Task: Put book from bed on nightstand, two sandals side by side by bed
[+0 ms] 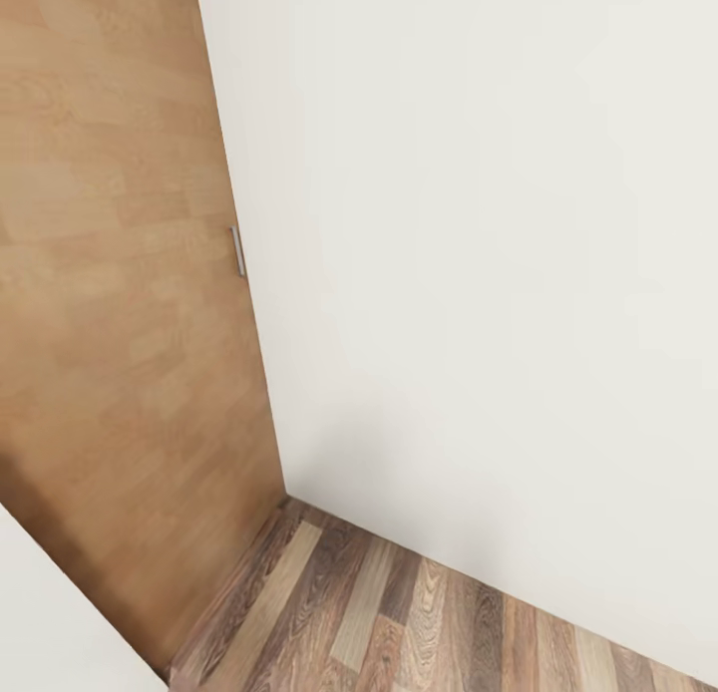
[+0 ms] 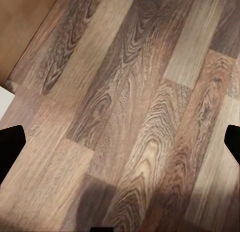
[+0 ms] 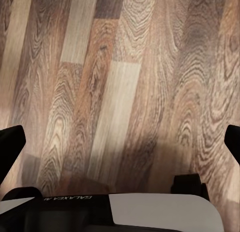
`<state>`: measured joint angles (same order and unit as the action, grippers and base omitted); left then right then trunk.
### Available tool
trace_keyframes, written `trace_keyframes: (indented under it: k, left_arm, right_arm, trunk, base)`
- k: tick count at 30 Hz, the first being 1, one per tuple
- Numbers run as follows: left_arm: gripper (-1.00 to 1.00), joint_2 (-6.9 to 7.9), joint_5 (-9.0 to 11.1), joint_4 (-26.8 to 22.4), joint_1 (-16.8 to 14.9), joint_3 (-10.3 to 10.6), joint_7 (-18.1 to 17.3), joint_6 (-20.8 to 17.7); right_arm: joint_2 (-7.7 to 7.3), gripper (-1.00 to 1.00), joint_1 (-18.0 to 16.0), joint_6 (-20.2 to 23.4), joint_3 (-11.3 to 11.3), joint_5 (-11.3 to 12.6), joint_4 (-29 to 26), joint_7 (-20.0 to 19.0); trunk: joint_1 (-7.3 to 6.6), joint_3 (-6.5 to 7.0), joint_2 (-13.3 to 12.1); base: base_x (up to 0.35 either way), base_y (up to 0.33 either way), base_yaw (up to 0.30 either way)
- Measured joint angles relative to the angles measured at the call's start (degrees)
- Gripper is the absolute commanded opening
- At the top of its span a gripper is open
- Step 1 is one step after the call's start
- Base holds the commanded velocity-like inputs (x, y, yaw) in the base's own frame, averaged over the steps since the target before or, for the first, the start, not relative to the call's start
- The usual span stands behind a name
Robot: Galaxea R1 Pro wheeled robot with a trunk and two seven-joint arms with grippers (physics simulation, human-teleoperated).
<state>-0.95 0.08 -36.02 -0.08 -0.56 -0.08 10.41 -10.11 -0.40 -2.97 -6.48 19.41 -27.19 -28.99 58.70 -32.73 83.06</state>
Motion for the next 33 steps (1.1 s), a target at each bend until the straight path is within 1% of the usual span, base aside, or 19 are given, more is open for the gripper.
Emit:
trace_keyframes:
  k: [33]
  left_arm:
    - [1.00,0.00,0.0,0.0,0.0,0.0,0.0,0.0]
  right_arm:
    - [0.06,1.00,0.0,0.0,0.0,0.0,0.0,0.0]
  trunk:
    - [0.00,0.00,0.0]
  base:
    - [0.267,0.000,0.000]
